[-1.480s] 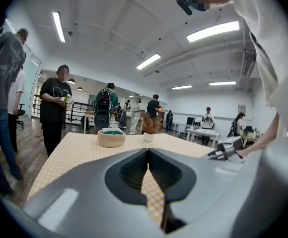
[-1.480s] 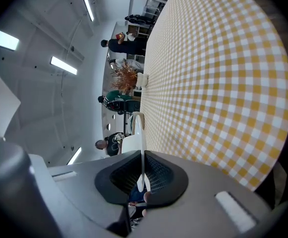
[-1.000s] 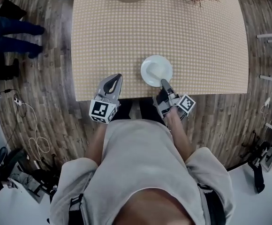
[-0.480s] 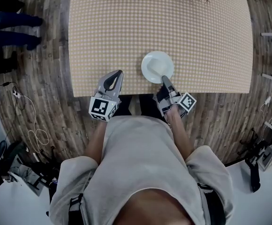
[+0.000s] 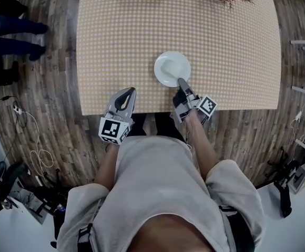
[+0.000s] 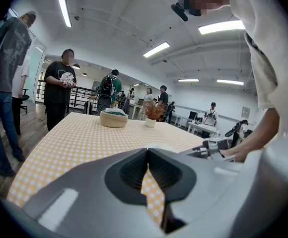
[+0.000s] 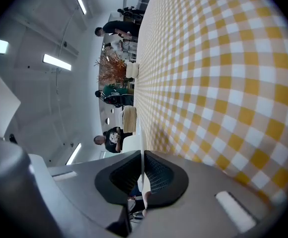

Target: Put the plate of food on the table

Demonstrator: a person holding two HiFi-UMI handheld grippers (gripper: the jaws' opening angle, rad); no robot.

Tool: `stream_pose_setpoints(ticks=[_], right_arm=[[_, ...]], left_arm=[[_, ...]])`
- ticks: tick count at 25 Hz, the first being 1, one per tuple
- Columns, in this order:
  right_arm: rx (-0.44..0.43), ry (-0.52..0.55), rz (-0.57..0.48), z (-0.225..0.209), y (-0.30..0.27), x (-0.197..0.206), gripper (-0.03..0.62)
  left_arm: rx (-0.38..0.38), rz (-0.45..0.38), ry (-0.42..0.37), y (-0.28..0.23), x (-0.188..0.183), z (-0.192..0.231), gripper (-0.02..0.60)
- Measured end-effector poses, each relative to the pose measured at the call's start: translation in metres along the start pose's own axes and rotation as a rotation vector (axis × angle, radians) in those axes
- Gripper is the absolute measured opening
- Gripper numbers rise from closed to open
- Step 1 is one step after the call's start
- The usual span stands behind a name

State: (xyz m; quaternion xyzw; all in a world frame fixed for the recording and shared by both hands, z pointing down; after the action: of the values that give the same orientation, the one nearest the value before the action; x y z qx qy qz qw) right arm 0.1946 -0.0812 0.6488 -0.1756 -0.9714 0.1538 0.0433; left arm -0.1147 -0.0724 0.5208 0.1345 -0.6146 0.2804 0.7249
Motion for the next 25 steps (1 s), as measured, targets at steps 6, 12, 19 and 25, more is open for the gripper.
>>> stream_pose_setpoints(ticks=[6, 12, 19, 25], right_arm=[[-0.015, 0.022, 0.013, 0.011, -0.047, -0.014, 0.015], [-0.033, 0.030, 0.040, 0.023, -0.096, -0.019, 0.015], [-0.058, -0.037, 0.014, 0.020, -0.141, -0.031, 0.015], [-0.076, -0.034, -0.007, 0.038, -0.163, -0.032, 0.015]], left_arm=[[-0.017, 0.003, 0.012, 0.005, 0.003, 0.001, 0.011], [-0.029, 0.004, 0.023, 0.010, 0.006, 0.003, 0.009], [-0.051, 0.014, 0.032, 0.015, 0.008, 0.005, 0.009], [-0.067, 0.025, 0.037, 0.029, 0.011, 0.007, 0.009]])
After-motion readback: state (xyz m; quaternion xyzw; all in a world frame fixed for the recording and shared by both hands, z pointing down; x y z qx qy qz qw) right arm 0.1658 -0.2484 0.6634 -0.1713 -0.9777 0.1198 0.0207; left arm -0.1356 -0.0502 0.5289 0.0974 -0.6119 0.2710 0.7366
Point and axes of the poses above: the fingertips, and each gripper's own axes: y backward along the fingers, z to its left, x out of its underside, the point moved 10 cm from there along y, backward along the fingers, and after that the axes turned 13 degrees about -z, right-handed, at the moved point
